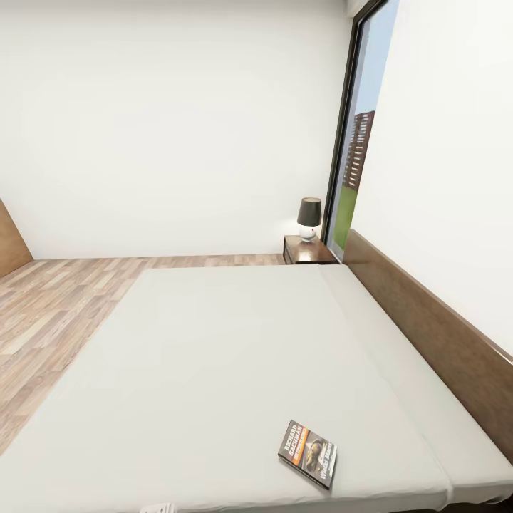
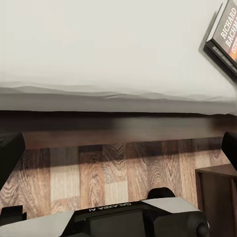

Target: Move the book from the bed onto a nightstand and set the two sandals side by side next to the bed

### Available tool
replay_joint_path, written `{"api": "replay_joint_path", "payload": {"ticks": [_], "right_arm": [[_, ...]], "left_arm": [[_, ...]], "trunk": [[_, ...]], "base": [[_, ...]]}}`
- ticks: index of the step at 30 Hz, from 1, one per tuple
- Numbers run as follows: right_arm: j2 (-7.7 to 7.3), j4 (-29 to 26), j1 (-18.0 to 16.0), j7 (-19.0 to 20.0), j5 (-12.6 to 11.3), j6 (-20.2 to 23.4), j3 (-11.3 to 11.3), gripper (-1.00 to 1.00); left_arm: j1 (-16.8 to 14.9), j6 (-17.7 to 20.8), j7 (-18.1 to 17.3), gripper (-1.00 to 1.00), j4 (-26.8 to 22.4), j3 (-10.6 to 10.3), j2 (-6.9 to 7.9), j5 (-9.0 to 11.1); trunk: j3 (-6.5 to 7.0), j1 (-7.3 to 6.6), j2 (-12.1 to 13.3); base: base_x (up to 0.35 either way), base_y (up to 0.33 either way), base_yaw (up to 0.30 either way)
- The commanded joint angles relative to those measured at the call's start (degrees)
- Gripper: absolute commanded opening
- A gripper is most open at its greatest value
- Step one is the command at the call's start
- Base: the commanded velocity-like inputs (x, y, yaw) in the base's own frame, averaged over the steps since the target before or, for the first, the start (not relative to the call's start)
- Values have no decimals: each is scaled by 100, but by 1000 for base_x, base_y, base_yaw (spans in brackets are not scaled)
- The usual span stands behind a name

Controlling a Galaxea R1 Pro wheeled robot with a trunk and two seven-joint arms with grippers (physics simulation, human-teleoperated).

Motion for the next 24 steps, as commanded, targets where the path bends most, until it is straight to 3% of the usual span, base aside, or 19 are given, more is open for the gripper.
{"api": "replay_joint_path", "payload": {"ticks": [1,24], "right_arm": [[-1,14,-8,25,-57,-27,49,100],[-5,-19,-8,46,-49,-36,49,100]], "left_arm": [[-6,-2,-30,100,8,6,1,38],[-6,-2,-38,100,7,11,3,41]], "trunk": [[-12,3,-11],[-12,3,-11]], "base": [[0,0,0],[0,0,0]]}}
